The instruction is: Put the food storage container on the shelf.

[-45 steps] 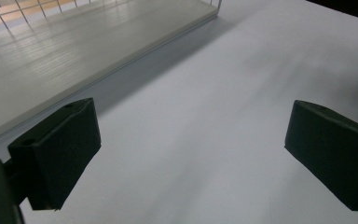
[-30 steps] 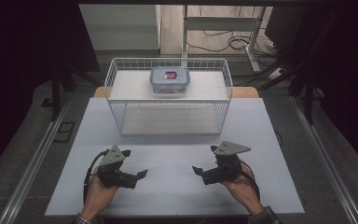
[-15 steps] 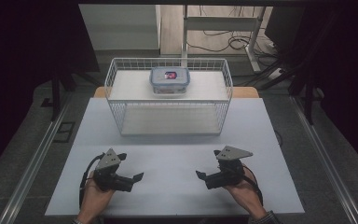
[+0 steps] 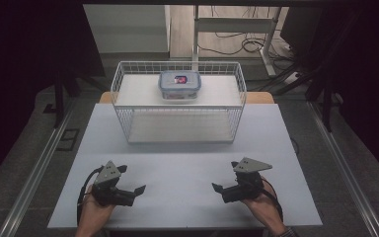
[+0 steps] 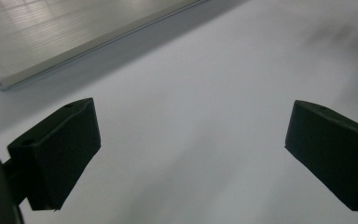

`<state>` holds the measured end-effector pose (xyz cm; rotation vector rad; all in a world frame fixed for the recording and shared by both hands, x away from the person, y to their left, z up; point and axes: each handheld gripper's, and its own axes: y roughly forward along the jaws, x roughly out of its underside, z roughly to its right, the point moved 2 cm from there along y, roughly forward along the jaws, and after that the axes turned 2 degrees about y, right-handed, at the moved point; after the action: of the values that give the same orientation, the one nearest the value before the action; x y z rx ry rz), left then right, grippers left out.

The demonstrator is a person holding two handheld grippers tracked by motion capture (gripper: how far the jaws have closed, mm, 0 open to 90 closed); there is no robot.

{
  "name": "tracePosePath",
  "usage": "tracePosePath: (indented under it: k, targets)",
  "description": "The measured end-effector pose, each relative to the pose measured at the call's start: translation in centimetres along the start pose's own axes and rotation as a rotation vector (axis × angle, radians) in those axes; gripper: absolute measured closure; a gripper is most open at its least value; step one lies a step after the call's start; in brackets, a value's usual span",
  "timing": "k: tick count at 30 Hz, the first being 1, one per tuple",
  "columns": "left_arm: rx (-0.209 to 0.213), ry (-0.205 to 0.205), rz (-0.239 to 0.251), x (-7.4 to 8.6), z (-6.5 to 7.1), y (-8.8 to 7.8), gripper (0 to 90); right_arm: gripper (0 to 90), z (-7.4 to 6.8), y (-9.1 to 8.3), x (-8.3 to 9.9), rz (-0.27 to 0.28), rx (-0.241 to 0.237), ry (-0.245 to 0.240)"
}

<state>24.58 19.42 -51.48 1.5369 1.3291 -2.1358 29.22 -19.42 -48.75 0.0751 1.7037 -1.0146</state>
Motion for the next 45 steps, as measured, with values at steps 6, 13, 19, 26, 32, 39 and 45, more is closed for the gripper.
tracePosePath:
  k: [6,13,19,26,32,39,45]
  targets:
    - [-0.017,-0.003,-0.001,0.5,-0.2,-0.6,3.0,0.0,0.3,-0.7,0.4,0.007,0.016,0.007]
    - [-0.035,-0.007,-0.005,1.1,-0.3,-1.4,3.0,0.0,0.8,-1.5,1.1,0.002,0.045,0.003]
    - [-0.050,-0.011,-0.009,1.6,-0.5,-2.0,2.9,0.0,1.2,-2.1,1.7,-0.001,0.066,0.014]
    - [-0.070,-0.025,-0.013,2.3,-0.6,-2.6,2.8,0.0,1.8,-3.0,2.5,0.001,0.091,0.028]
    - [-0.096,-0.027,-0.027,2.9,-0.8,-3.2,2.5,0.0,2.3,-3.7,3.3,-0.007,0.117,0.044]
    - [-0.123,-0.036,-0.037,3.7,-1.0,-3.9,1.4,0.0,2.8,-4.6,4.3,-0.014,0.149,0.062]
    - [-0.146,-0.057,-0.065,4.8,-1.3,-4.3,0.0,0.0,3.0,-5.1,5.4,-0.036,0.167,0.074]
